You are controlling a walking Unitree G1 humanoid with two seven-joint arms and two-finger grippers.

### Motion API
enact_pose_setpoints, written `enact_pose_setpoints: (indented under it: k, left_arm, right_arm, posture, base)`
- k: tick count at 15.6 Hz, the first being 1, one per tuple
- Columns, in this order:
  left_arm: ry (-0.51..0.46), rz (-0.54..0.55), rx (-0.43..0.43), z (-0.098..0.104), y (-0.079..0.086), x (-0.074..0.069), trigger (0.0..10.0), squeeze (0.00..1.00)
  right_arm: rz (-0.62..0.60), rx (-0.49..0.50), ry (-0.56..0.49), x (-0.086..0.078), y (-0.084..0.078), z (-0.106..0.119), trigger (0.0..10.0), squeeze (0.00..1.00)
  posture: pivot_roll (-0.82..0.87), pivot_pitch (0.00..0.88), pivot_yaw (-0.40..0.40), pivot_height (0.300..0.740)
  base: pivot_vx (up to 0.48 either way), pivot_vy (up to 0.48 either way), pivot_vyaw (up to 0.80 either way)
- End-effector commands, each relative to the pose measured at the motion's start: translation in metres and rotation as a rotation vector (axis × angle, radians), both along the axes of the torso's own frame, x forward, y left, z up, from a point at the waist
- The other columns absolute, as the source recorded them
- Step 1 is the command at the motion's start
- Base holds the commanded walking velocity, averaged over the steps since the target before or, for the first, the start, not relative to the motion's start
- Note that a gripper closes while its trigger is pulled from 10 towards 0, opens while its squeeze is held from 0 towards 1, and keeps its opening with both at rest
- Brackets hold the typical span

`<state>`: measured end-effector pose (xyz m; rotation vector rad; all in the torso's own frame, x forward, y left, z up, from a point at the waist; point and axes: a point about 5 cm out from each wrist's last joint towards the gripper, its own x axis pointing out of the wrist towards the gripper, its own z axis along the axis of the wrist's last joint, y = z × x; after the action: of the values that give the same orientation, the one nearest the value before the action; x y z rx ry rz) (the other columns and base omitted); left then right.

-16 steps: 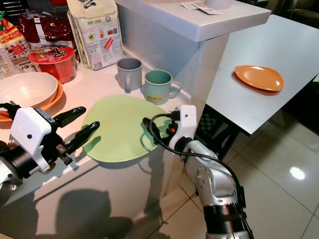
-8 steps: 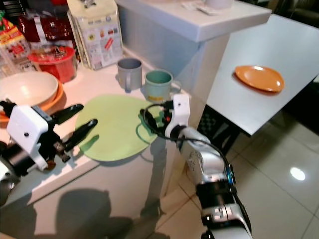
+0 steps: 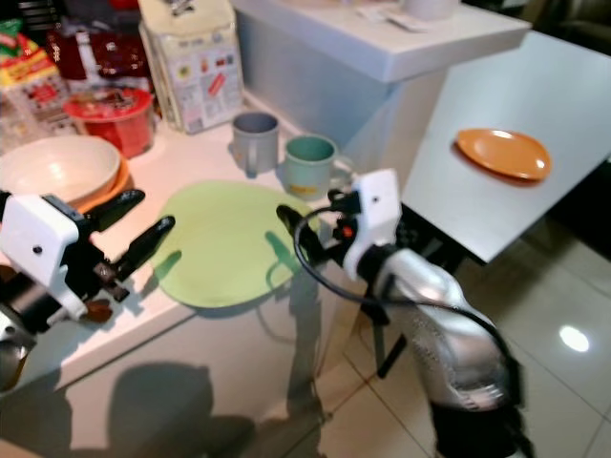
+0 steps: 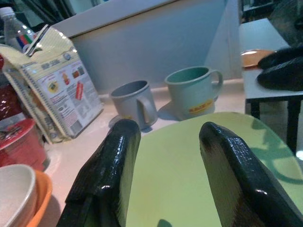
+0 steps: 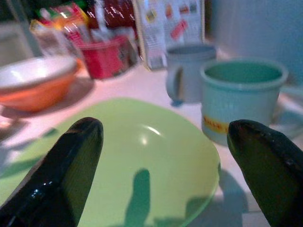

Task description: Setting the table

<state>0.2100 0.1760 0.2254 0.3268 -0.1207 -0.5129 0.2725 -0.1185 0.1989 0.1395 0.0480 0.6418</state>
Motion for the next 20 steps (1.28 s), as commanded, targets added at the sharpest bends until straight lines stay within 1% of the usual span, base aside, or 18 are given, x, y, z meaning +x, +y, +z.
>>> enact_pose_setpoints:
  k: [1, 2, 3, 7, 9, 11, 12, 15, 17, 18, 20]
  left_arm:
    - [-0.01, -0.013, -0.009, 0.003, -0.004, -0.002, 10.0, 0.0]
    - [-0.013, -0.016, -0.014, 0.005, -0.004, -0.001, 10.0, 0.0]
    - [-0.015, -0.015, -0.021, 0.005, -0.004, 0.0, 10.0, 0.0]
    - [-0.04, 0.011, -0.023, 0.009, -0.004, 0.001, 10.0, 0.0]
    - [-0.037, 0.023, -0.028, 0.009, -0.003, 0.002, 10.0, 0.0]
    - [-0.05, 0.008, 0.009, 0.009, -0.006, 0.001, 10.0, 0.0]
    - [-0.057, 0.013, 0.021, 0.009, -0.007, 0.001, 10.0, 0.0]
    - [-0.059, 0.023, 0.023, 0.01, -0.005, 0.002, 10.0, 0.0]
    - [-0.049, 0.07, 0.003, 0.01, -0.001, 0.008, 10.0, 0.0]
    - [-0.06, 0.096, 0.012, 0.01, 0.002, 0.011, 10.0, 0.0]
    - [-0.051, 0.125, 0.001, 0.008, 0.005, 0.016, 10.0, 0.0]
  right_arm:
    - [0.071, 0.033, -0.058, -0.01, 0.004, 0.018, 10.0, 0.0]
    - [0.12, 0.068, -0.098, -0.015, 0.008, 0.029, 10.0, 0.0]
    - [0.144, 0.101, -0.117, -0.017, 0.011, 0.036, 10.0, 0.0]
    - [0.118, 0.129, -0.135, -0.018, 0.017, 0.041, 10.0, 0.0]
    - [0.126, 0.163, -0.143, -0.021, 0.023, 0.043, 10.0, 0.0]
    - [0.125, 0.178, -0.143, -0.022, 0.023, 0.044, 10.0, 0.0]
    - [0.115, 0.178, -0.14, -0.022, 0.022, 0.043, 10.0, 0.0]
    - [0.102, 0.182, -0.139, -0.022, 0.021, 0.043, 10.0, 0.0]
    - [0.085, 0.163, -0.123, -0.021, 0.02, 0.039, 10.0, 0.0]
    - [0.076, 0.155, -0.115, -0.02, 0.019, 0.036, 10.0, 0.0]
    - [0.049, 0.155, -0.1, -0.019, 0.018, 0.032, 10.0, 0.0]
  posture:
    - [0.1, 0.0, -0.026, 0.74]
    - [0.1, 0.0, -0.026, 0.74]
    - [0.1, 0.0, -0.027, 0.74]
    - [0.1, 0.0, -0.03, 0.74]
    - [0.1, 0.0, -0.023, 0.74]
    - [0.1, 0.0, -0.022, 0.74]
    - [0.1, 0.0, -0.021, 0.74]
    - [0.1, 0.0, -0.021, 0.74]
    - [0.1, 0.0, -0.018, 0.74]
    - [0.1, 0.0, -0.018, 0.74]
    - [0.09, 0.0, -0.014, 0.74]
  base:
    - [0.0, 0.274, 0.0]
    - [0.0, 0.334, 0.0]
    - [0.0, 0.352, 0.0]
    - [0.0, 0.403, 0.0]
    - [0.0, 0.0, 0.0]
    - [0.0, 0.0, 0.0]
    - [0.0, -0.472, 0.0]
    - [0.0, -0.477, 0.0]
    - [0.0, 0.0, 0.0]
    - [0.0, 0.0, 0.0]
    - [0.0, 0.0, 0.0]
